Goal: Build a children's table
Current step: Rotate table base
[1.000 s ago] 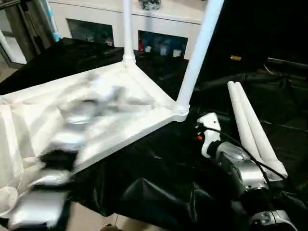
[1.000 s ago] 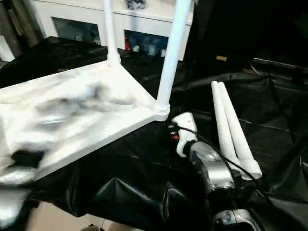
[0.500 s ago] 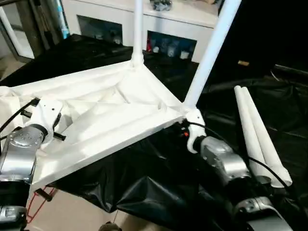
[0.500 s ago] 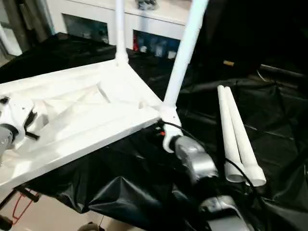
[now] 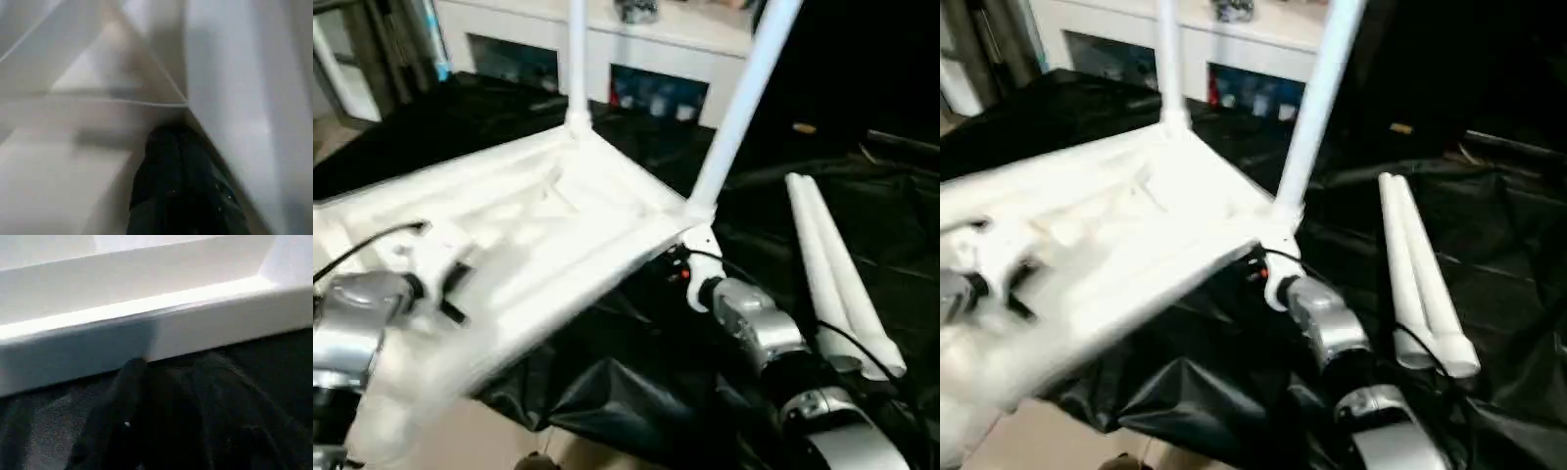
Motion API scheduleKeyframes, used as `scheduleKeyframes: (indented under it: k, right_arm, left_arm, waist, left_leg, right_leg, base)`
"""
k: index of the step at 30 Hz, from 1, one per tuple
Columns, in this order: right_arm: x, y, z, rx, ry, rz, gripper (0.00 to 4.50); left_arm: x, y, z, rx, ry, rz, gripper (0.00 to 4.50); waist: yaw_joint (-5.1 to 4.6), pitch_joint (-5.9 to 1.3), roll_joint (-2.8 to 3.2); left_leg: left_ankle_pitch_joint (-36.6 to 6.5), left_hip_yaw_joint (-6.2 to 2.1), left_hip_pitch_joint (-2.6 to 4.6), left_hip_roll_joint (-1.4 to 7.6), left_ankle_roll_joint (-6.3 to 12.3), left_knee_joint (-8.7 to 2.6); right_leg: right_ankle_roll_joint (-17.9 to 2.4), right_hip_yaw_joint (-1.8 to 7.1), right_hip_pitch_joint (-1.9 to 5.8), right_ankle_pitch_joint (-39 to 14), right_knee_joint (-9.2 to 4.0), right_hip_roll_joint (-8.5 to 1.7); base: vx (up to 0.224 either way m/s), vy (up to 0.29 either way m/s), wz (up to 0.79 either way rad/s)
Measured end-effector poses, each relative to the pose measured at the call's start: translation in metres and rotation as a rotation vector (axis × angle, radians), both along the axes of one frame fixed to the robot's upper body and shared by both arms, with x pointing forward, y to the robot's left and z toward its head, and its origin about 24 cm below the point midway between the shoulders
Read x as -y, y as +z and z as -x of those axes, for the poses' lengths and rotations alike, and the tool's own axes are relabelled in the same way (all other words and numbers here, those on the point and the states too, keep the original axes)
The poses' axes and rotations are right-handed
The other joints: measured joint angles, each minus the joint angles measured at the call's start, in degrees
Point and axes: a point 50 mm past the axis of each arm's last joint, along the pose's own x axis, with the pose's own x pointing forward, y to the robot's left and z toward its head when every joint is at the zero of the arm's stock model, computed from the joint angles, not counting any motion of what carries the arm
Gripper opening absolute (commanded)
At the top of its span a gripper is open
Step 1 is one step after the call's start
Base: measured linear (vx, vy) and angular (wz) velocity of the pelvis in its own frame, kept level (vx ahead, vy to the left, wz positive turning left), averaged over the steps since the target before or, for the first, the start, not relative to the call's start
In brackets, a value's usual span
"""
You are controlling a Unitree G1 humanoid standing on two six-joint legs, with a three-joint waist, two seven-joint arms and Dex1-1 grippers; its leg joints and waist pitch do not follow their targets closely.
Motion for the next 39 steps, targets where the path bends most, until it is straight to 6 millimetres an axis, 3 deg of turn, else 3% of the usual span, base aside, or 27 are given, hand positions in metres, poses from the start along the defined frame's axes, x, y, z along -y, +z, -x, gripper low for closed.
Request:
scheduleKeyframes:
  k: [8, 12, 18, 21, 26, 33, 39]
  right_arm:
    - [0.011, -0.003, -0.002, -0.003, -0.036, 0.022, 0.88]
    - [0.014, -0.001, -0.004, 0.008, -0.049, 0.034, 0.55]
    - [0.024, 0.003, -0.008, 0.035, -0.079, 0.050, 0.12]
    - [0.023, 0.008, -0.010, 0.056, -0.078, 0.048, 0.04]
    - [0.023, 0.017, -0.013, 0.100, -0.080, 0.041, 0.04]
    - [0.035, 0.030, -0.019, 0.160, -0.161, 0.046, 0.04]
    - [0.047, 0.041, -0.022, 0.166, -0.266, 0.061, 0.04]
  left_arm:
    - [0.051, 0.001, 0.004, -0.153, -0.337, 0.192, 0.00]
    - [0.081, -0.001, -0.008, -0.165, -0.451, 0.244, 0.00]
    - [0.104, -0.007, -0.036, -0.090, -0.466, 0.209, 0.00]
    - [0.103, -0.004, -0.054, -0.009, -0.399, 0.131, 0.00]
    - [0.097, -0.005, -0.073, 0.103, -0.312, 0.039, 0.00]
    - [0.076, -0.010, -0.088, 0.291, -0.105, -0.051, 0.00]
    - [0.071, -0.003, -0.090, 0.417, -0.054, -0.022, 0.00]
  waist:
    - [-0.11, 0.07, 0.10]
    - [-0.30, 0.23, 0.45]
    - [-0.81, 0.27, 1.27]
    - [-1.50, 0.32, 1.62]
    - [-1.58, 0.49, 2.18]
    - [-1.34, 0.52, 2.23]
    - [-1.09, 0.54, 2.26]
  left_leg:
    - [0.01, 0.01, 0.32, -0.02, -0.02, -0.01]
    - [0.04, 0.01, 0.36, -0.03, -0.07, -0.01]
    - [0.11, -0.03, 0.34, -0.06, -0.17, 0.00]
    - [0.15, -0.07, 0.42, -0.05, -0.25, -0.03]
    - [0.16, -0.09, 0.42, -0.07, -0.26, -0.02]
    - [0.16, -0.09, 0.29, -0.06, -0.24, 0.05]
    - [0.16, -0.10, 0.18, -0.05, -0.24, 0.06]
  right_leg:
    - [0.00, 0.05, 0.24, 0.00, 0.07, 0.01]
    - [0.00, 0.08, 0.24, 0.00, 0.13, 0.02]
    - [-0.01, 0.06, 0.24, 0.01, 0.16, 0.07]
    - [-0.03, 0.04, 0.25, 0.07, 0.23, 0.11]
    - [-0.07, 0.02, 0.23, 0.12, 0.24, 0.13]
    - [-0.06, 0.01, 0.22, 0.11, 0.13, 0.12]
    - [-0.06, 0.01, 0.17, 0.11, 0.05, 0.12]
  base:
    - [0.000, 0.000, 0.00]
    - [0.000, 0.000, 0.00]
    - [0.000, 0.000, 0.00]
    - [0.000, 0.000, 0.00]
    - [0.000, 0.000, 0.00]
    - [0.000, 0.000, 0.00]
    - [0.000, 0.000, 0.00]
